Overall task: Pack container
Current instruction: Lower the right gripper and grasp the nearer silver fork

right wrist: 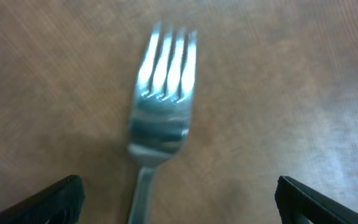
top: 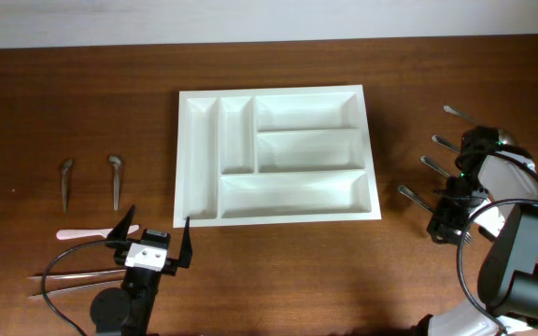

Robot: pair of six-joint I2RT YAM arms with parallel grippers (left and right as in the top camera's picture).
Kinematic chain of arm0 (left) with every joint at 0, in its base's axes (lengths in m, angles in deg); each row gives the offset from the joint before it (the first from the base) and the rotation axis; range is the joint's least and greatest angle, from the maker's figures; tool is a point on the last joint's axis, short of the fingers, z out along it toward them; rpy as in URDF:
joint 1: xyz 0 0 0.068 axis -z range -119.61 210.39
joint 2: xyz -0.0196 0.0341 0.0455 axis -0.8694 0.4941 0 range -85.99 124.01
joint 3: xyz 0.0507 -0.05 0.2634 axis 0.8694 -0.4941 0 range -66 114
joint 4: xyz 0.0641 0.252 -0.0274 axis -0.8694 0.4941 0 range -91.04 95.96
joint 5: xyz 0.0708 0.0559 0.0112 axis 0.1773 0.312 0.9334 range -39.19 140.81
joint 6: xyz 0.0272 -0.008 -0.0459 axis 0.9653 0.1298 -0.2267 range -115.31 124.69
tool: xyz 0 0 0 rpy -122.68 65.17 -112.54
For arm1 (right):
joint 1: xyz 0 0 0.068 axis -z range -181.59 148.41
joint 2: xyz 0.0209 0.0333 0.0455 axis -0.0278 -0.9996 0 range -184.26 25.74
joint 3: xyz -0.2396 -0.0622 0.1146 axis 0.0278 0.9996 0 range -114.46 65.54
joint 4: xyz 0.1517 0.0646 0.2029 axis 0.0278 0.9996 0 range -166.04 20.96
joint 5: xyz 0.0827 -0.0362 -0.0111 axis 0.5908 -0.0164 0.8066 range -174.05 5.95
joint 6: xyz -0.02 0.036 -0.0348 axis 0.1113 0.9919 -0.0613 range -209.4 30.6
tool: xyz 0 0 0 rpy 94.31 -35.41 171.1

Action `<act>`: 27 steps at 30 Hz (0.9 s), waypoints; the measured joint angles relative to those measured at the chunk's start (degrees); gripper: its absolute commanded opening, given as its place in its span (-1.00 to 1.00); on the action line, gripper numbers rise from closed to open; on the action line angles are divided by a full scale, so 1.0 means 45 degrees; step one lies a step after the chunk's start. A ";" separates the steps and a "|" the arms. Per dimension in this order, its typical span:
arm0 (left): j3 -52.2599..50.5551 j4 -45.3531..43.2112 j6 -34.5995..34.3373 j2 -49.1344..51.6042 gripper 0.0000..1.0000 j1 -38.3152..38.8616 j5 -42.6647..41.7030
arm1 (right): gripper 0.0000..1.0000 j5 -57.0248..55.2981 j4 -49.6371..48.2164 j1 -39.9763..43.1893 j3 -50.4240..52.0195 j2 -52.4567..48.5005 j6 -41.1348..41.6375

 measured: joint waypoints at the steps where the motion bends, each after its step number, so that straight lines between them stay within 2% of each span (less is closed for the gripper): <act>1: 0.0000 0.0000 -0.0005 0.0000 0.98 0.0000 0.0005 | 0.97 -0.0029 -0.0092 -0.0053 0.0000 0.0000 -0.0034; 11: 0.0000 0.0000 0.0000 0.0000 0.98 0.0000 0.0005 | 0.98 -0.0049 -0.0821 -0.0597 0.0000 -0.0539 -0.0112; 27: 0.0000 0.0000 -0.0005 0.0000 0.98 0.0000 0.0005 | 0.98 -0.0223 -0.0831 -0.0617 -0.0126 -0.0874 0.0364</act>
